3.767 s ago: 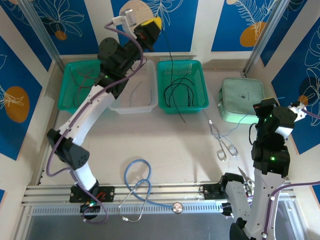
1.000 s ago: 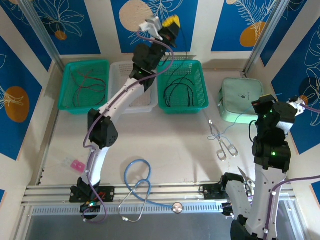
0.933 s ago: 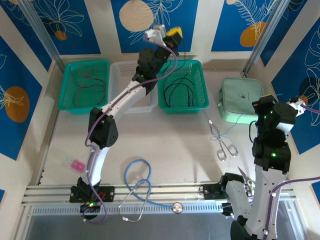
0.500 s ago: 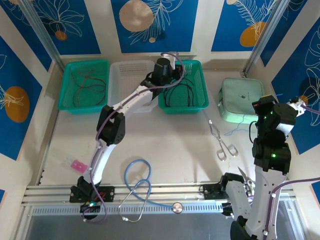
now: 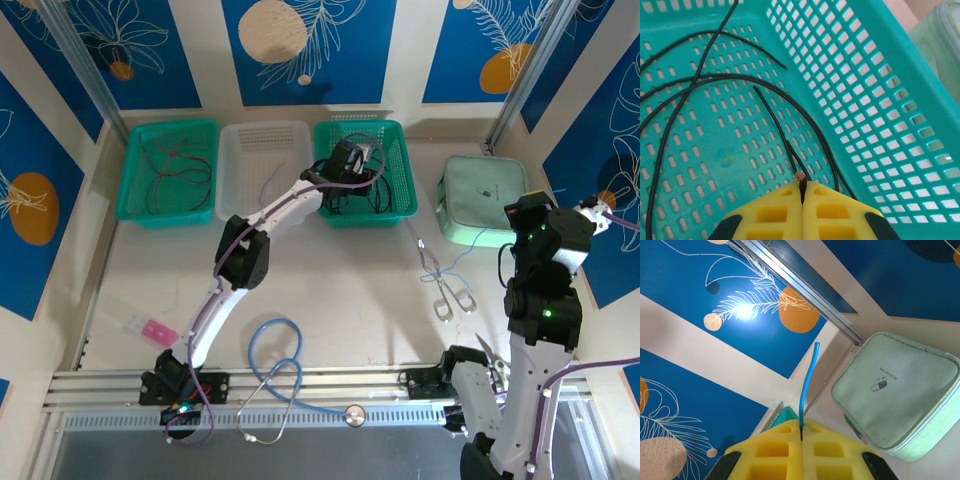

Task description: Untangle the cables

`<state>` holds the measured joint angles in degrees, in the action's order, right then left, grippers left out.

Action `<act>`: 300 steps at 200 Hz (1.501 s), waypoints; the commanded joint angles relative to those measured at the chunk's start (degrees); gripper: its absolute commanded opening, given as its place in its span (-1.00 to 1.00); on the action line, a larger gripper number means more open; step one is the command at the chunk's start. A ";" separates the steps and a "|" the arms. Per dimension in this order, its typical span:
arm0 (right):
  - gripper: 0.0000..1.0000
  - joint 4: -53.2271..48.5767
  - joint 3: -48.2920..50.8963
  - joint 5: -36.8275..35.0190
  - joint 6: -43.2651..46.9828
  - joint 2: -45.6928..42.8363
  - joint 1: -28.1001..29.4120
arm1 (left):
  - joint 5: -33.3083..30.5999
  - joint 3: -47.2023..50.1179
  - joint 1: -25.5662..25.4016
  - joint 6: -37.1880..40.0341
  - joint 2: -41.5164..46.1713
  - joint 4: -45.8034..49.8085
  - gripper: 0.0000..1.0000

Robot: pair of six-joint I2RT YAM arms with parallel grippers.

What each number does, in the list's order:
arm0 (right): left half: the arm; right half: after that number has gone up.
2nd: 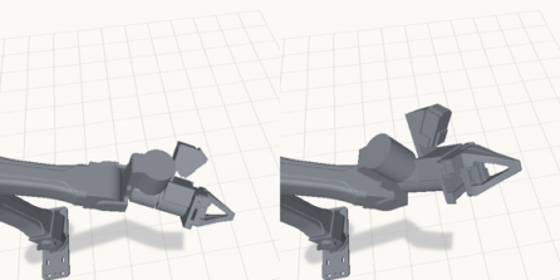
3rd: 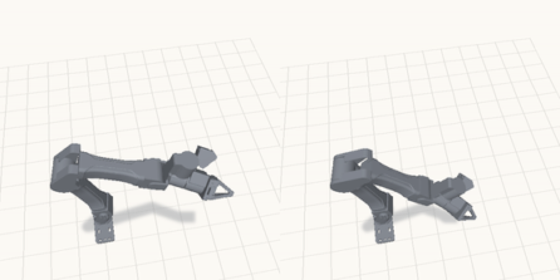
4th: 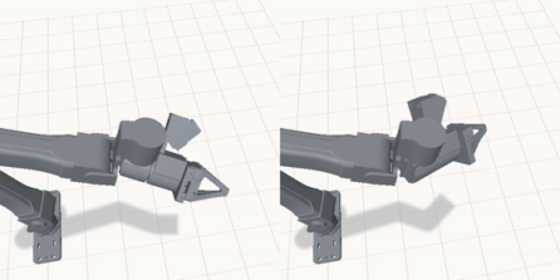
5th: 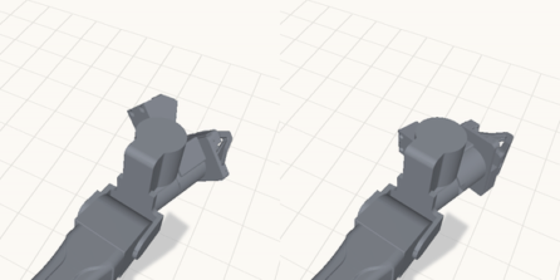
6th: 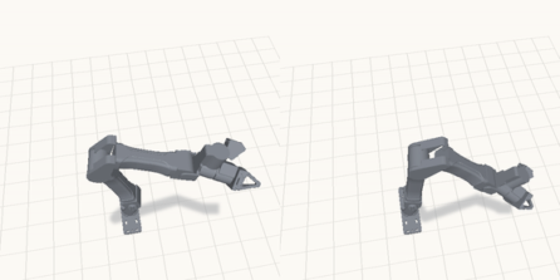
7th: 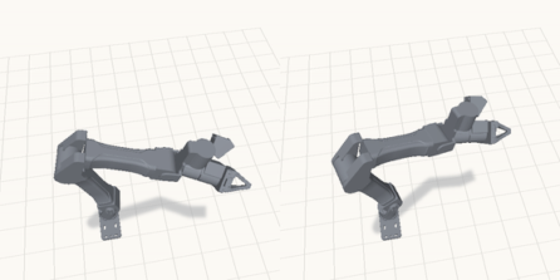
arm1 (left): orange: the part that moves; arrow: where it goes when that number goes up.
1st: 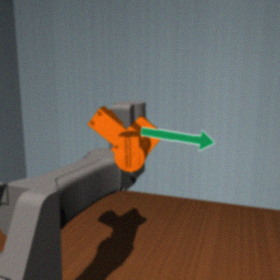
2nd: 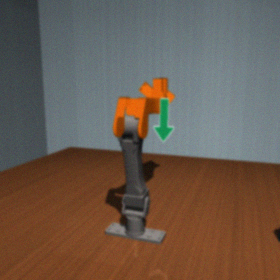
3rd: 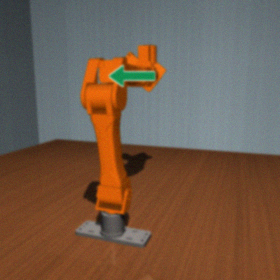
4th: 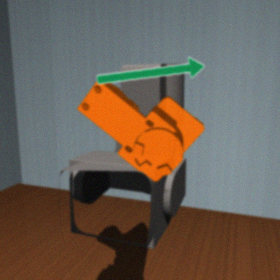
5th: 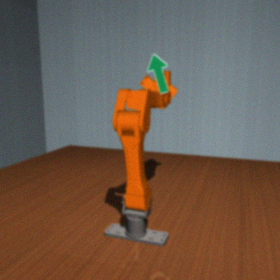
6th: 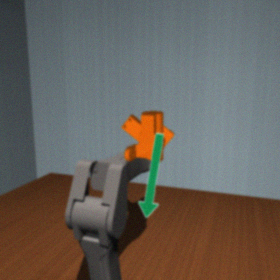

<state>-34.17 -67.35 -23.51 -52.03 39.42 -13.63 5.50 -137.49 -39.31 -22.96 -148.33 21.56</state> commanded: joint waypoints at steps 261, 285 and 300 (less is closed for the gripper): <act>-1.00 4.81 -13.81 14.16 6.80 15.93 25.43 | 32.43 41.26 -3.10 3.37 47.56 -27.43 0.57; -1.00 5.08 -15.59 13.84 7.29 18.54 28.76 | 30.07 53.04 -4.45 5.36 54.24 -35.54 0.63; -1.00 5.05 -16.74 14.42 7.32 19.83 30.29 | 29.05 58.99 -4.69 4.52 57.19 -40.92 0.68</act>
<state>-30.74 -81.10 -10.22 -46.54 58.17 14.61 32.80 -85.56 -43.13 -16.78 -96.09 -6.79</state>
